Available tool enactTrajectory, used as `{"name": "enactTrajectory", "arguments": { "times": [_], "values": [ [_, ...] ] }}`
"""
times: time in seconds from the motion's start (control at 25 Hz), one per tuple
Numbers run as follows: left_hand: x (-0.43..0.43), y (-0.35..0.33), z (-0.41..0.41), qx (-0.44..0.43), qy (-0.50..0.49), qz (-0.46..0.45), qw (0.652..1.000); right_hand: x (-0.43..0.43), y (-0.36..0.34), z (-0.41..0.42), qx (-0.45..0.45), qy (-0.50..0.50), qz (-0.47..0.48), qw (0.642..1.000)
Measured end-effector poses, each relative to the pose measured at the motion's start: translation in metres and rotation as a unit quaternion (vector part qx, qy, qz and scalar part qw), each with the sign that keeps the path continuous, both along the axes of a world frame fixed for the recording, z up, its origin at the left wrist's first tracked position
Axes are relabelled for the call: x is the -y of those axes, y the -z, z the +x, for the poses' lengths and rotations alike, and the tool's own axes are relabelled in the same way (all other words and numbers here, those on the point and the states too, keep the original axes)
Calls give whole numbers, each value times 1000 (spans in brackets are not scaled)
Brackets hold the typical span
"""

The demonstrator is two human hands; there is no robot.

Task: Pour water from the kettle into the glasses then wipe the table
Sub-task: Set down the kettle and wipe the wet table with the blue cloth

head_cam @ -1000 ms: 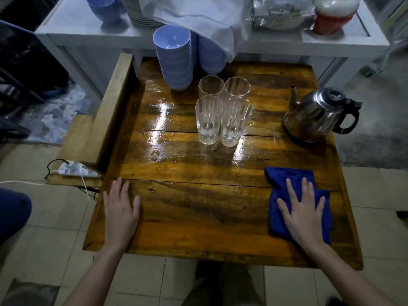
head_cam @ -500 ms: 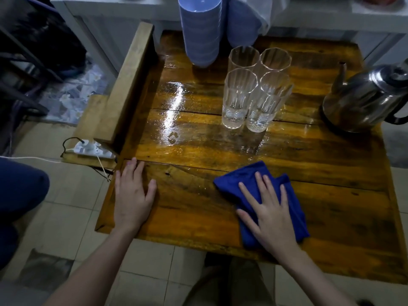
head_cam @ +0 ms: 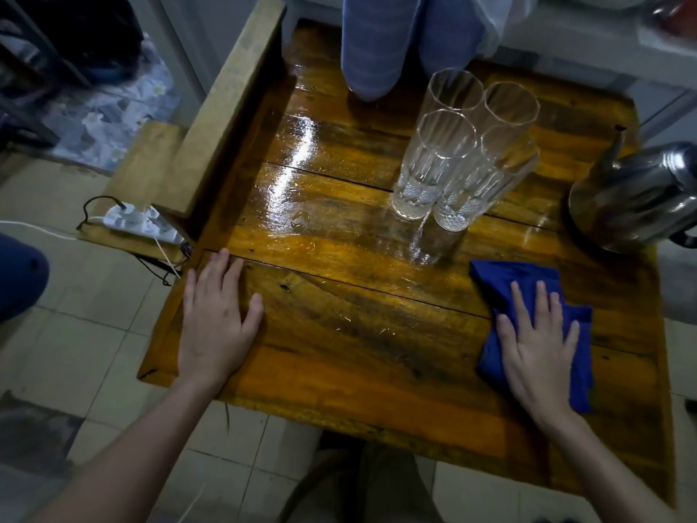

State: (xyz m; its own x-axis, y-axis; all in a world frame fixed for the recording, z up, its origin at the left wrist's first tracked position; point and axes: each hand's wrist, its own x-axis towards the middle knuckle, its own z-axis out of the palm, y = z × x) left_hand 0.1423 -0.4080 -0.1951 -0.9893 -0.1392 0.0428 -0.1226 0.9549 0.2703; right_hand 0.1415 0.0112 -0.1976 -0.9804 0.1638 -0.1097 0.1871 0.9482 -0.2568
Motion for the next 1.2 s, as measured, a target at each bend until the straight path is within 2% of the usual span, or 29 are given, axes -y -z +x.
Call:
{"name": "enactTrajectory", "arguments": {
  "times": [0.12,0.32,0.44,0.72,0.96,1.2],
  "values": [
    [0,-1,0,2,0,1,1000,54,2,-8,-15,-28,10,999],
    [0,-2,1,4,1,-3,1000,149,2,-13,-16,-206,-3,978],
    [0,-1,0,5,-1,-9,1000,180,4,-4,-15,-278,2,960],
    [0,0,1,8,-7,-1,1000,150,4,17,-11,-414,35,910],
    [1,-1,0,-3,-13,23,1000,82,-5,24,31,-381,87,920],
    [5,4,-2,-19,-44,52,997,151,-7,4,15,-499,77,863]
  ]
}}
